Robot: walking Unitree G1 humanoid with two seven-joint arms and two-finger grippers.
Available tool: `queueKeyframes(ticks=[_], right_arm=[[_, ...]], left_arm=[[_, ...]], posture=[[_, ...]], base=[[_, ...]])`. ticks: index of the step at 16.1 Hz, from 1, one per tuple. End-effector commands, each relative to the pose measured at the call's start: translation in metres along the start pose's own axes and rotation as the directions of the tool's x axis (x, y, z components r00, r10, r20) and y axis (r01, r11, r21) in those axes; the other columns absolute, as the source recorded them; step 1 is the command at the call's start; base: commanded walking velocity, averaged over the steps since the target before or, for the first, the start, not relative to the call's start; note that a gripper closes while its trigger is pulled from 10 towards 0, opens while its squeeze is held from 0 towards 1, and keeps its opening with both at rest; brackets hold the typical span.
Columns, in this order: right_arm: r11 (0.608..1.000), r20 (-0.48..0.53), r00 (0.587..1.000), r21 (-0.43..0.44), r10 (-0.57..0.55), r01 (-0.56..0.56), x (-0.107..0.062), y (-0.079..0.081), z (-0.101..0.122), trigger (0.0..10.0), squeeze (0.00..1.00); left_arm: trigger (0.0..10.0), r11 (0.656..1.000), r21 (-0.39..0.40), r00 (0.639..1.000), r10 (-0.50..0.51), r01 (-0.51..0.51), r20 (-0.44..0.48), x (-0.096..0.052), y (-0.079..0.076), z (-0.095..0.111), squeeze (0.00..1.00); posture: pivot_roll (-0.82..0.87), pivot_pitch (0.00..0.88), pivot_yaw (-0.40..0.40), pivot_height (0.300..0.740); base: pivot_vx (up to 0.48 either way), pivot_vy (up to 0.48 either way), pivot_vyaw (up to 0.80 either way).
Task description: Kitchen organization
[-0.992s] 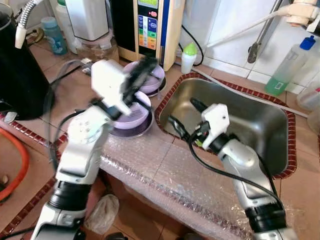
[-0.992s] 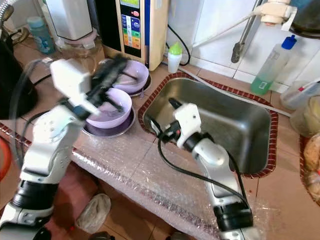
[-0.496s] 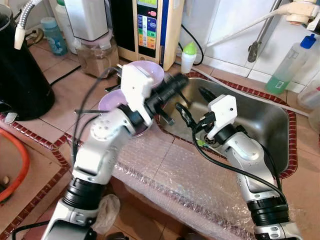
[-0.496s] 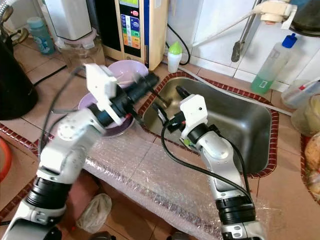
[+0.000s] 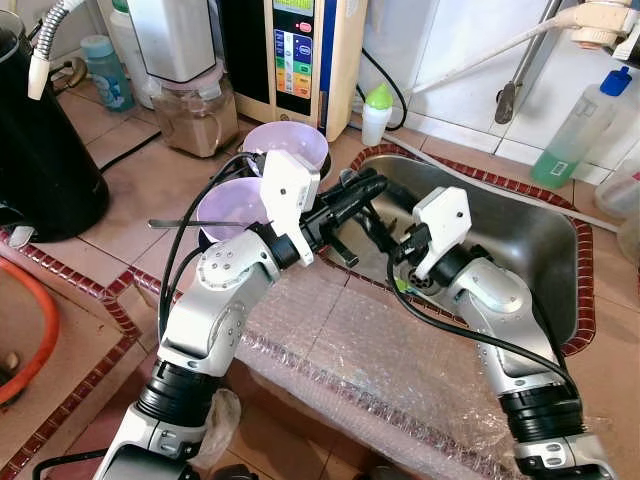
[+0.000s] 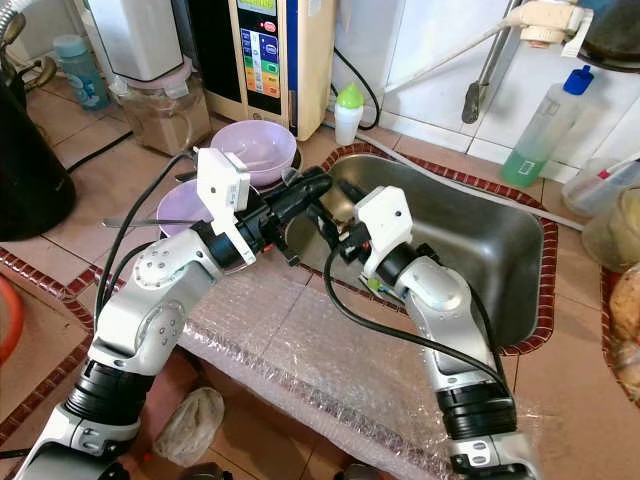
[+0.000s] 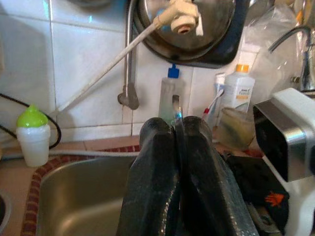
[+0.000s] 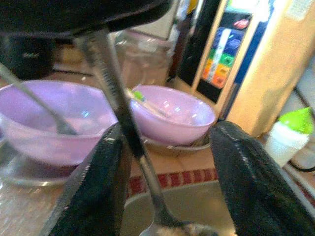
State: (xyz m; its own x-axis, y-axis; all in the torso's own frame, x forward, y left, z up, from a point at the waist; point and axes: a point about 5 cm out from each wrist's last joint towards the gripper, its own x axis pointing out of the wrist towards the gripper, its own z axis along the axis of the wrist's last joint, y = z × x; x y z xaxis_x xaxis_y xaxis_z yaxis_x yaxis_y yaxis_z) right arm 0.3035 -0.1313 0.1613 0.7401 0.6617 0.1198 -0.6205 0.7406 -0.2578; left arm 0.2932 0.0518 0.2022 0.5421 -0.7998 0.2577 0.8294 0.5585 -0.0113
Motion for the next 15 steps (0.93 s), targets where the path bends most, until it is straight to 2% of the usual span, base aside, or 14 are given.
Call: queueKeyframes(ticks=[1, 6, 8, 11, 13, 15], right_arm=[[0.999, -0.010, 0.999, 0.021, 0.037, -0.037, 0.002, -0.005, 0.001, 0.0, 0.00], [0.997, -0.027, 0.997, 0.012, 0.071, -0.070, 0.003, -0.018, 0.005, 0.0, 0.00], [0.992, -0.054, 0.991, 0.036, 0.122, -0.120, 0.002, -0.016, -0.002, 0.0, 0.00], [0.990, -0.068, 0.989, 0.045, 0.135, -0.132, 0.000, -0.013, -0.009, 0.0, 0.00], [0.991, -0.070, 0.990, 0.041, 0.126, -0.124, 0.000, -0.015, -0.009, 0.0, 0.00], [0.998, -0.073, 0.996, 0.007, 0.060, -0.060, 0.002, -0.023, -0.009, 0.0, 0.00]], left_arm=[[0.0, 1.000, 0.004, 1.000, -0.009, 0.009, -0.018, -0.001, -0.003, -0.004, 0.00], [0.0, 1.000, 0.010, 1.000, -0.004, 0.004, -0.021, -0.001, -0.002, -0.005, 0.00], [0.0, 1.000, 0.017, 1.000, 0.001, -0.001, -0.025, 0.000, -0.001, -0.006, 0.00], [0.0, 1.000, 0.012, 1.000, 0.010, -0.010, -0.030, -0.002, -0.001, -0.009, 0.00], [0.0, 1.000, 0.018, 0.999, 0.016, -0.015, -0.031, -0.003, 0.000, -0.009, 0.00], [0.0, 0.999, 0.041, 0.999, 0.025, -0.024, -0.038, -0.003, 0.000, -0.011, 0.00]], posture=[[-0.04, 0.000, -0.002, 0.740], [-0.04, 0.000, -0.002, 0.740], [-0.05, 0.000, 0.001, 0.740], [-0.05, 0.000, -0.004, 0.740], [-0.05, 0.000, -0.004, 0.740], [-0.05, 0.000, -0.004, 0.740]], base=[[0.000, 0.000, 0.00], [0.000, 0.000, 0.00], [0.000, 0.000, 0.00], [0.000, 0.000, 0.00], [0.000, 0.000, 0.00], [0.000, 0.000, 0.00]])
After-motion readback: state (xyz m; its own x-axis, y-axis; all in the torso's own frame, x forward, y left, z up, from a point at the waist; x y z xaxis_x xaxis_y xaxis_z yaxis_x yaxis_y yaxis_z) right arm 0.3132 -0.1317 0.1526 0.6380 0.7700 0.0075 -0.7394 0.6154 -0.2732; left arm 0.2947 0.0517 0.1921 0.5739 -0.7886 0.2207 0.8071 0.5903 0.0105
